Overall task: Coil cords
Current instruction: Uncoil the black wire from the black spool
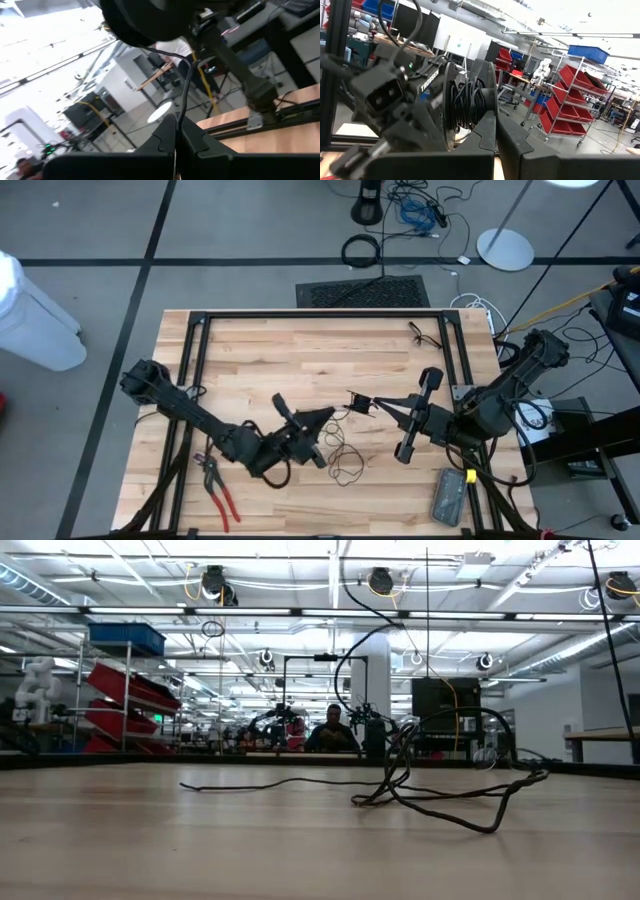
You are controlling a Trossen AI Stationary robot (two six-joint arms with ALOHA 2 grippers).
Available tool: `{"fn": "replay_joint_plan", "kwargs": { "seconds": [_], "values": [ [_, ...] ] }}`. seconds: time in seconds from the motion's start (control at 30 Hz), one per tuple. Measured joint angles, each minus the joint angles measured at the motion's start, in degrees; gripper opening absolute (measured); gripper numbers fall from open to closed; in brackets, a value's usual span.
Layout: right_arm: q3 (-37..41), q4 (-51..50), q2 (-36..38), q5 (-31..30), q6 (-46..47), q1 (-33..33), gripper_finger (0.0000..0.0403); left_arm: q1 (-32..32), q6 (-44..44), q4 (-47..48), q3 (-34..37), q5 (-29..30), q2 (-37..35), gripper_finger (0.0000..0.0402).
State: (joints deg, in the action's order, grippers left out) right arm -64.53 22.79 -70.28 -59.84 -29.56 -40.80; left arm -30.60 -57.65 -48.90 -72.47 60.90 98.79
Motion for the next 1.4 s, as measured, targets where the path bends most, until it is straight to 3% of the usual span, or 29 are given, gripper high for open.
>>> {"fn": "replay_joint_plan", "kwargs": {
  "seconds": [0.47,0.7,0.93,1.4],
  "values": [
    [0.0,-2.6,0.0,1.8,0.4,0.0,0.0000,-7.1,-6.3,0.1,0.0,16.2,-9.0,0.0002],
    [0.0,-4.4,0.0,4.8,0.2,0.5,0.0000,-11.3,-6.2,0.1,0.0,16.5,-10.9,0.0002],
    [0.0,-10.5,0.0,4.8,0.4,2.8,0.0000,-12.8,-4.9,-0.2,0.0,10.9,-10.9,0.0002],
    [0.0,-12.1,-3.3,4.7,0.0,7.3,0.0000,-12.4,12.6,3.2,0.0,-11.5,-10.9,0.0002]
  ]
}}
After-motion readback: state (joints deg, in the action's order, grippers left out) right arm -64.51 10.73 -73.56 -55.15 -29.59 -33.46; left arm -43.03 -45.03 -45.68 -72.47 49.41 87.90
